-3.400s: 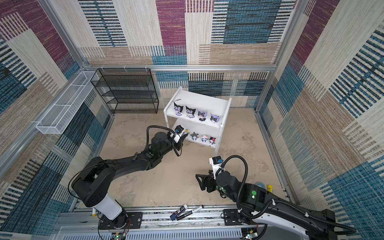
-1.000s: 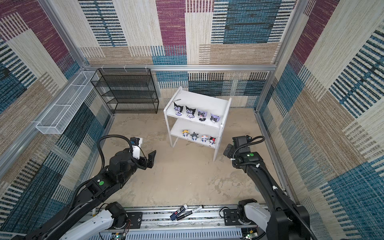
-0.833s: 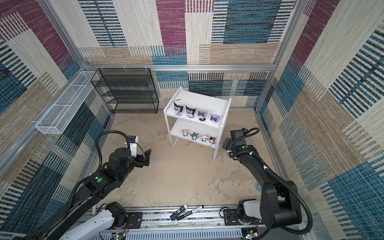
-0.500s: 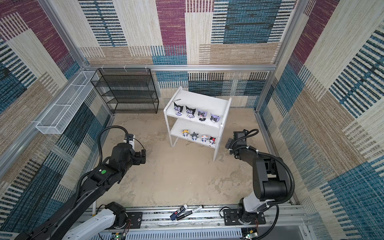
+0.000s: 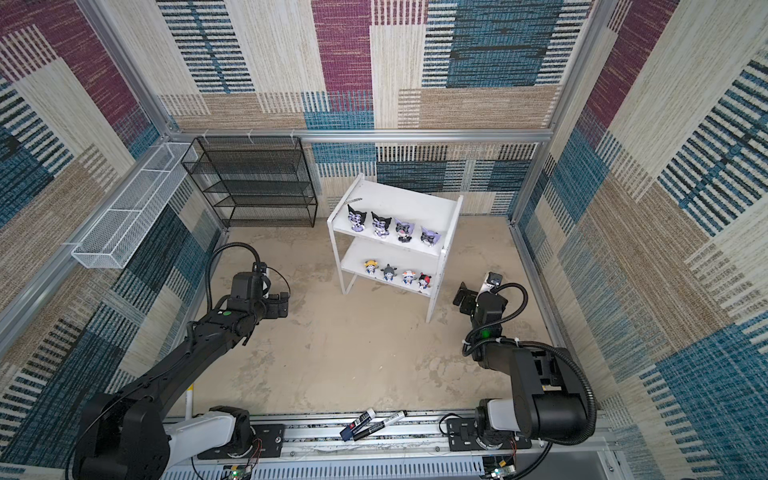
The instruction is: Place and organize the plastic toys onto the shelf
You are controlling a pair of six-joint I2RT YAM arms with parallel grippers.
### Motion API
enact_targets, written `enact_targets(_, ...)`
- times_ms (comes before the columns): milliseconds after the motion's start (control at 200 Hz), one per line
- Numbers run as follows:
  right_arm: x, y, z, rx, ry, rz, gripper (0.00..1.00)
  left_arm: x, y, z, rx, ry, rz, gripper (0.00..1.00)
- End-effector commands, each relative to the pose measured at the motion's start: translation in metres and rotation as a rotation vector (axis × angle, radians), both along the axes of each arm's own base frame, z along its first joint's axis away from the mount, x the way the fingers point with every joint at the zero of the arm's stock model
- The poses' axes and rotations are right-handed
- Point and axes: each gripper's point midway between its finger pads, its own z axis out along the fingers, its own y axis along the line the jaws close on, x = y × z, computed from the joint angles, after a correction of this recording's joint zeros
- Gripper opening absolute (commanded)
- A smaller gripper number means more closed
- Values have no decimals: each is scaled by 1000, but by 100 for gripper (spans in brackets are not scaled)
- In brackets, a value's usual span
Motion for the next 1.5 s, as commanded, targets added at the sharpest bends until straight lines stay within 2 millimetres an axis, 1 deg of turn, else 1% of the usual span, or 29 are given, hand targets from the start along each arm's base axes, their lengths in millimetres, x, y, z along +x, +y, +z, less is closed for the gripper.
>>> enact_targets(0, 3, 1, 39, -53, -165, 19, 100, 14, 9, 4, 42, -104, 27, 99)
enact_targets(110, 1, -3, 45, -97, -196, -4, 99, 13, 17, -7, 59, -155, 74, 99)
enact_targets(130, 1, -4, 45, -99, -197, -5, 100, 16, 17, -7, 52, -187, 77, 99)
enact_targets(180, -1, -4, 46, -102, -204, -7, 100, 18, 14, -10, 42, -249, 58, 99)
enact_targets(225, -6, -4, 49, -112, -230, -8, 100, 20, 12, -14, 39, -298, 45, 99)
enact_targets(250, -11, -3, 52, -119, -256, -3, 100, 24, 10, -10, 40, -324, 30, 99)
enact_targets(265, -15, -3, 52, -124, -270, 1, 100, 24, 8, -11, 38, -312, 19, 99)
enact_targets(306, -23, 0, 59, -140, -330, 17, 100, 25, -1, -13, 25, -295, -37, 98)
enact_targets(376, -16, 9, 56, -155, -308, 73, 100, 31, -10, -8, 39, -361, -107, 98)
enact_targets(431, -17, 8, 53, -154, -312, 65, 100, 31, -10, -10, 69, -356, -129, 99)
enact_targets(446, -17, 8, 53, -154, -312, 65, 100, 35, -10, -4, 72, -387, -132, 99)
enact_targets(471, -17, 8, 52, -152, -310, 65, 100, 36, -9, -2, 86, -395, -135, 99)
enact_targets(576, -17, 8, 49, -150, -312, 64, 100, 40, -13, -1, 99, -433, -178, 99)
enact_targets(666, -14, 8, 46, -149, -300, 64, 100, 46, -15, -8, 61, -455, -206, 99)
enact_targets(761, -13, 1, 40, -138, -293, 20, 100, 47, -7, -12, 32, -424, -174, 99)
enact_targets(842, -5, 2, 36, -137, -263, 28, 100, 50, 2, -13, 13, -446, -138, 99)
enact_targets(917, 2, 3, 32, -141, -233, 38, 99, 51, 11, -21, -21, -439, -105, 99)
enact_targets(947, 2, 3, 32, -144, -239, 39, 100, 52, 13, -25, -26, -441, -98, 99)
enact_targets(977, 2, 3, 33, -143, -239, 39, 100, 55, 14, -24, -18, -461, -98, 99)
enact_targets(1057, 2, 3, 32, -143, -238, 38, 100, 55, 15, -28, -32, -409, -90, 99)
enact_targets(1127, 2, 3, 33, -144, -238, 38, 99, 60, 21, -28, -40, -416, -64, 98)
enact_targets(1192, 2, 3, 33, -144, -239, 38, 100, 61, 35, -30, -49, -395, 7, 99)
enact_targets(1337, 2, 3, 33, -144, -239, 39, 100, 60, 37, -29, -60, -401, 13, 99)
enact_targets(1438, 5, 10, 31, -153, -229, 81, 100, 60, 37, -29, -60, -400, 12, 99)
enact_targets(1498, 6, 10, 31, -154, -228, 84, 100, 61, 37, -29, -59, -401, 13, 99)
